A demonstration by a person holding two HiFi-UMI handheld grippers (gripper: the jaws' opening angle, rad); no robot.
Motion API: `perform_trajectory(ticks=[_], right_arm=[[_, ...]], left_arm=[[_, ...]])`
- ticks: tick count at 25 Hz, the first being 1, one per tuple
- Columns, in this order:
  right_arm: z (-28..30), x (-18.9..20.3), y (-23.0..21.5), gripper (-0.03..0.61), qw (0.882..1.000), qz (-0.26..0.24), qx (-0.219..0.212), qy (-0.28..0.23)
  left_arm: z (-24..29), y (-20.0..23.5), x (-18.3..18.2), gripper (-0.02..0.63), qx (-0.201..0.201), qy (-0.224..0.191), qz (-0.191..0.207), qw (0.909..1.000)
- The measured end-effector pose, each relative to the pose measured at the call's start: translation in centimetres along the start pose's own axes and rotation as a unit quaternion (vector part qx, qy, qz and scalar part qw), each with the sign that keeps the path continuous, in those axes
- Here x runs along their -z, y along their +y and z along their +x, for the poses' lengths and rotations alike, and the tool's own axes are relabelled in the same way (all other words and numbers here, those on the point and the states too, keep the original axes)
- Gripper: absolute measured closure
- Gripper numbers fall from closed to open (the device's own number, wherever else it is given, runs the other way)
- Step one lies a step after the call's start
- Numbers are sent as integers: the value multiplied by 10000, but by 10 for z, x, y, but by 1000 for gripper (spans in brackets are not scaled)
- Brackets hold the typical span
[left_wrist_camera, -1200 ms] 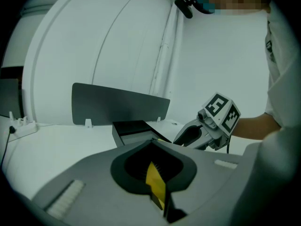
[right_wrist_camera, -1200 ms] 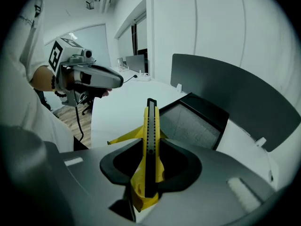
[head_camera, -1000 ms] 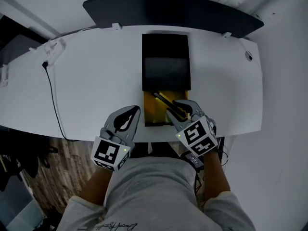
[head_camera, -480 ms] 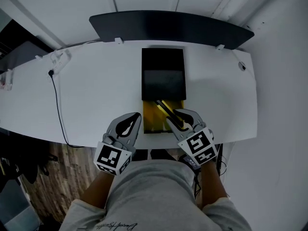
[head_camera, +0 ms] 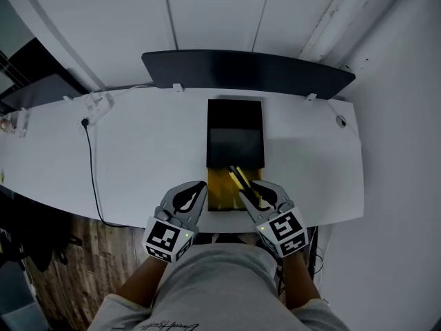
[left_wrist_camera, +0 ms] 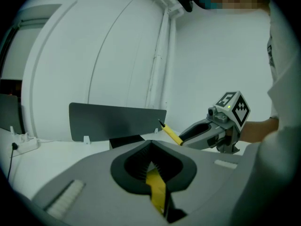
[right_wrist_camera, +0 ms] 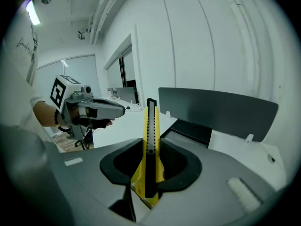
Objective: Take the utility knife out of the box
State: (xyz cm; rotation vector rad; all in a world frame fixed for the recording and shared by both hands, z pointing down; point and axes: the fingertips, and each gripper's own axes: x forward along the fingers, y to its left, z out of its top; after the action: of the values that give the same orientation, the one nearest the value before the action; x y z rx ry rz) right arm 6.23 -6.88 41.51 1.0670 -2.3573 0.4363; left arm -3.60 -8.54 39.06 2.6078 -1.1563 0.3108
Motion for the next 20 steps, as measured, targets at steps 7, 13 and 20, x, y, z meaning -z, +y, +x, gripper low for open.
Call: perform_trajectory(ticks=[7, 13, 20], right_arm=[[-4, -9, 8, 448, 9997, 99, -72, -211], [-5, -13, 8, 448, 9993, 179, -81, -314], [-4, -16, 4, 447, 9990, 215, -52, -390]], left_arm=[[-1, 0, -11, 614, -53, -97, 35, 9999], [-2, -1, -14, 614, -74, -119, 31, 9999], [-2, -1, -15, 614, -98, -145, 25, 9998]])
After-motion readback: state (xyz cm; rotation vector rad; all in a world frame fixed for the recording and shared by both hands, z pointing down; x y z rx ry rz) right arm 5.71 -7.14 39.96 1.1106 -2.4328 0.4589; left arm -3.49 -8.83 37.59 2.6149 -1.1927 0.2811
